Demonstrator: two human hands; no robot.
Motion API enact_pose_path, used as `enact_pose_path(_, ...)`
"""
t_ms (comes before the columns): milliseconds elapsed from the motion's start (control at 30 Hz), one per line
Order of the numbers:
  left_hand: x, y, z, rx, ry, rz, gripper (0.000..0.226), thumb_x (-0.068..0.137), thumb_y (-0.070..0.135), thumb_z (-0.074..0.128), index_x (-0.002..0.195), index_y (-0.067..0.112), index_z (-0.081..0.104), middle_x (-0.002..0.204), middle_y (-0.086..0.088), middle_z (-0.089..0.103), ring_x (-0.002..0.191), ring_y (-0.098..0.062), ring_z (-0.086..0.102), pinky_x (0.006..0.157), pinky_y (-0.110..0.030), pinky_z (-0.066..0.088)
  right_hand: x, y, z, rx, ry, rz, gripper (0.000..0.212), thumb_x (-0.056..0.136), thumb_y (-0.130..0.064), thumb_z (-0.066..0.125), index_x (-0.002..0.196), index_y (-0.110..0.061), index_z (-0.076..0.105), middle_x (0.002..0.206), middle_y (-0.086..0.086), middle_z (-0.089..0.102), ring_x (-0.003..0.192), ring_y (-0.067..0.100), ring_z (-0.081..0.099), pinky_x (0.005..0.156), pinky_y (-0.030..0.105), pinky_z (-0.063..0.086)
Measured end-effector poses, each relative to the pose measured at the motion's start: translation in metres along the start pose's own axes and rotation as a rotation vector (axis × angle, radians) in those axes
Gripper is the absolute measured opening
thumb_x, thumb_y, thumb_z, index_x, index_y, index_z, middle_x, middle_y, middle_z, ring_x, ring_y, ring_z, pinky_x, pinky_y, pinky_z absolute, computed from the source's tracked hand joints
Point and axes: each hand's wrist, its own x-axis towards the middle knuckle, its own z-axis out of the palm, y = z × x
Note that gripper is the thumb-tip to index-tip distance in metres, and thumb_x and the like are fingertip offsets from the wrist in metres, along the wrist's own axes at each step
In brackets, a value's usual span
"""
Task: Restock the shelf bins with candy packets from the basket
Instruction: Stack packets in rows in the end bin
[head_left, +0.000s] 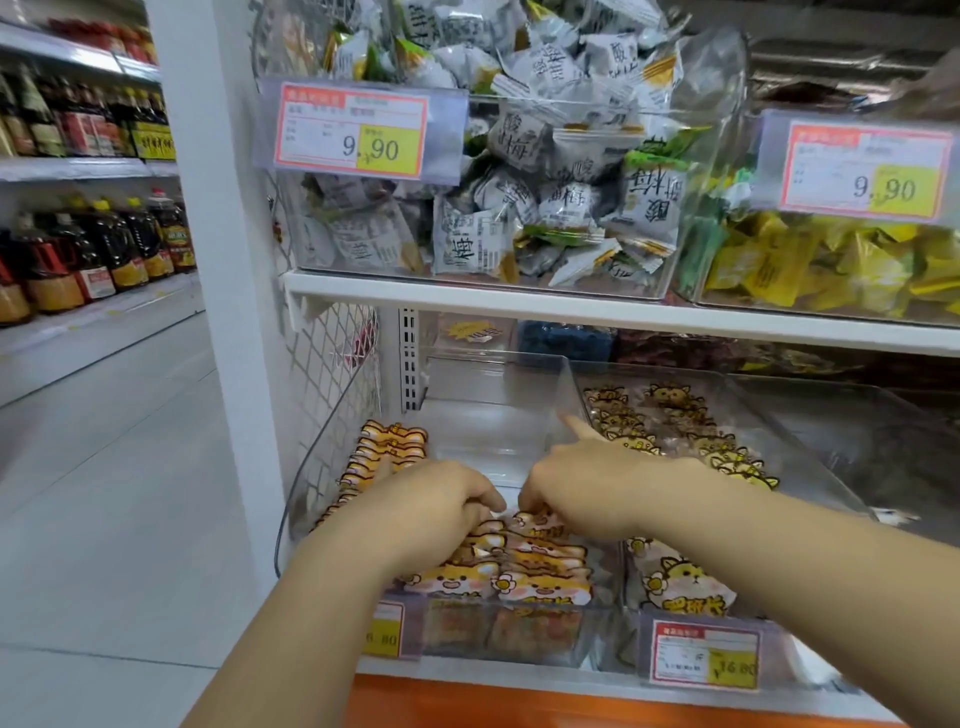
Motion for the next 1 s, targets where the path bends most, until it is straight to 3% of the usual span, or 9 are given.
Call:
enact_pose_path(67, 0.001, -0.002, 0.000, -0.035, -0.024, -0.007, 0.028, 0.105, 0.036, 0.044, 0.122, 0.048, 0.063, 0.130, 0.017, 0.063, 0.127, -0.015, 0.050, 0.119, -0.053, 0.020, -0.003, 0.003, 0.002, 0.140, -0.015, 0.009, 0.030, 0.096, -0.006, 0.047, 0.105, -0.029, 0.065, 0.100, -0.003, 0.070, 0.110, 0.022, 0.059, 0.121, 0.058, 0.000)
enact_pose_path(167, 0.002, -0.003, 0.000, -0.057, -0.023, 0.003, 0.029, 0.105, 0.032, 0.045, 0.119, 0.044, 0.066, 0.127, 0.015, 0.065, 0.123, -0.017, 0.053, 0.116, -0.051, 0.029, -0.015, 0.010, -0.008, 0.344, -0.016, 0.039, 0.032, 0.104, -0.036, 0.045, 0.130, -0.030, 0.062, 0.126, -0.008, 0.066, 0.121, 0.015, 0.056, 0.120, 0.046, 0.018)
enact_pose_path(267, 0.003, -0.003, 0.002, -0.042, -0.018, 0.005, 0.029, 0.105, 0.029, 0.044, 0.115, 0.042, 0.068, 0.125, 0.014, 0.066, 0.124, -0.017, 0.053, 0.116, -0.049, 0.030, -0.027, 0.009, -0.013, 0.392, -0.081, 0.026, 0.044, 0.100, -0.051, 0.046, 0.136, -0.028, 0.056, 0.122, -0.010, 0.066, 0.118, 0.015, 0.056, 0.122, 0.042, 0.017)
enact_pose_path(400, 0.006, -0.001, 0.003, -0.032, -0.032, 0.010, 0.031, 0.105, 0.025, 0.044, 0.117, 0.039, 0.068, 0.126, 0.012, 0.065, 0.125, -0.018, 0.052, 0.115, -0.047, 0.033, -0.025, 0.004, -0.004, 0.323, -0.057, 0.013, 0.044, 0.100, -0.040, 0.047, 0.142, -0.026, 0.051, 0.126, -0.006, 0.066, 0.129, 0.017, 0.052, 0.123, 0.050, -0.004)
enact_pose_path(467, 0.005, 0.000, 0.003, -0.010, -0.026, 0.014, 0.031, 0.105, 0.023, 0.043, 0.118, 0.039, 0.067, 0.127, 0.011, 0.064, 0.126, -0.018, 0.052, 0.114, -0.047, 0.033, -0.020, 0.003, 0.003, 0.209, -0.017, 0.018, 0.039, 0.099, -0.034, 0.050, 0.136, -0.023, 0.056, 0.124, 0.000, 0.068, 0.124, 0.020, 0.055, 0.123, 0.054, -0.004)
enact_pose_path(567, 0.004, 0.001, 0.003, 0.039, -0.027, 0.012, 0.033, 0.106, 0.022, 0.041, 0.121, 0.040, 0.065, 0.129, 0.008, 0.062, 0.125, -0.020, 0.051, 0.113, -0.046, 0.034, -0.013, 0.000, 0.016, -0.016, 0.024, 0.009, 0.023, 0.095, -0.015, 0.054, 0.114, -0.016, 0.067, 0.100, 0.004, 0.070, 0.102, 0.024, 0.063, 0.122, 0.058, 0.000)
enact_pose_path(667, 0.002, 0.004, 0.002, 0.074, -0.027, 0.003, 0.037, 0.107, 0.020, 0.037, 0.123, 0.040, 0.063, 0.132, 0.005, 0.060, 0.127, -0.022, 0.050, 0.114, -0.046, 0.032, -0.011, -0.004, 0.015, -0.139, 0.049, -0.017, 0.027, 0.087, 0.000, 0.053, 0.103, -0.015, 0.069, 0.088, 0.006, 0.068, 0.091, 0.026, 0.064, 0.123, 0.056, 0.000)
enact_pose_path(867, -0.001, 0.000, 0.000, 0.052, -0.041, 0.008, 0.039, 0.108, 0.019, 0.035, 0.124, 0.042, 0.063, 0.134, 0.009, 0.060, 0.131, -0.020, 0.048, 0.116, -0.048, 0.030, -0.009, -0.004, 0.008, -0.128, 0.040, -0.046, 0.034, 0.086, 0.007, 0.053, 0.110, -0.013, 0.065, 0.082, 0.004, 0.055, 0.100, 0.028, 0.058, 0.124, 0.052, 0.006)
enact_pose_path(1000, -0.001, 0.002, -0.002, 0.073, -0.074, 0.010, 0.041, 0.108, 0.016, 0.035, 0.130, 0.040, 0.060, 0.140, 0.009, 0.057, 0.135, -0.022, 0.045, 0.117, -0.047, 0.028, -0.004, -0.013, 0.011, -0.133, -0.046, -0.072, 0.021, 0.088, -0.001, 0.062, 0.103, -0.015, 0.061, 0.080, 0.003, 0.054, 0.090, 0.025, 0.053, 0.123, 0.055, 0.008)
